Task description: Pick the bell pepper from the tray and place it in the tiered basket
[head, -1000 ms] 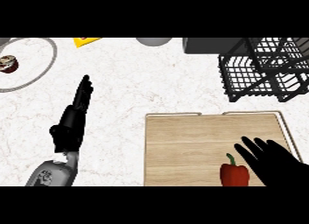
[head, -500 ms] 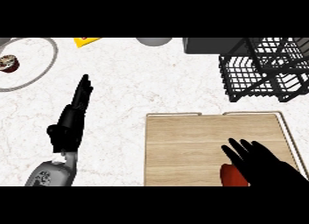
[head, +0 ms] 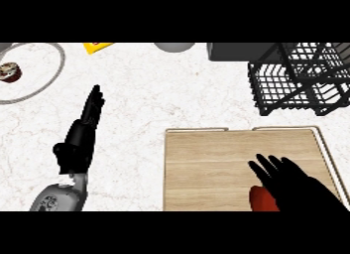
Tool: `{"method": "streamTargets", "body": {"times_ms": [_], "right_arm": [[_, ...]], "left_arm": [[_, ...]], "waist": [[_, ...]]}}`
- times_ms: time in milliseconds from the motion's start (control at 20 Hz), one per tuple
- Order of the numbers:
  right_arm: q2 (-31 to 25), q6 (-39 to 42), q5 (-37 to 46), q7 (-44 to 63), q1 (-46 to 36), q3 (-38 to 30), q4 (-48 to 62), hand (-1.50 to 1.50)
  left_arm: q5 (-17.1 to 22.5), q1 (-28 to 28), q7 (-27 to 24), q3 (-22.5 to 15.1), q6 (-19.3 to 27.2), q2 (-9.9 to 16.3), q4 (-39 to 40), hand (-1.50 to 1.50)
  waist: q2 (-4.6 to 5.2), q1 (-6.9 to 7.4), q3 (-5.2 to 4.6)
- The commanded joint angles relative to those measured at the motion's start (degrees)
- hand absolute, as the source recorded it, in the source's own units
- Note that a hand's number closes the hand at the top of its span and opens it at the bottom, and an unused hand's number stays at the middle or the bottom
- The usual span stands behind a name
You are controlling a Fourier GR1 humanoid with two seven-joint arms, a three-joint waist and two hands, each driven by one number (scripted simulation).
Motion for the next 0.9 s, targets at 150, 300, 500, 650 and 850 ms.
{"method": "streamTargets", "body": {"times_ms": [150, 300, 500, 650, 850], "right_arm": [[7.0, -0.1, 7.7, -3.5, 1.0, 1.0, 8.0, -1.50], [7.8, 0.6, 10.0, -4.9, 4.1, 0.0, 5.5, -1.50], [8.7, 0.1, 13.5, -6.8, 7.2, 0.2, 4.7, -1.50], [9.0, 1.6, 12.8, -9.6, 6.8, -3.3, 6.3, -1.50], [13.9, -1.9, 17.5, -10.9, 7.0, 0.1, 10.1, -1.50]], "left_arm": [[-1.7, 2.8, 0.2, -0.1, -0.9, -1.1, -2.9, 0.00], [-2.1, 2.0, 0.8, 0.8, -1.4, -2.1, -1.4, 0.00], [-2.0, -1.2, -0.7, 3.8, -2.4, -1.7, 2.1, 0.00], [-2.3, 2.4, 2.7, 2.3, -3.5, -1.7, -4.1, 0.00], [-3.8, 2.1, 0.5, 2.0, -2.7, -3.2, -2.2, 0.00]], "waist": [[0.01, 0.17, 0.02], [0.00, -0.02, 0.01], [-0.01, -0.17, 0.01], [-0.04, 0.04, 0.02], [0.00, 0.00, 0.02]]}}
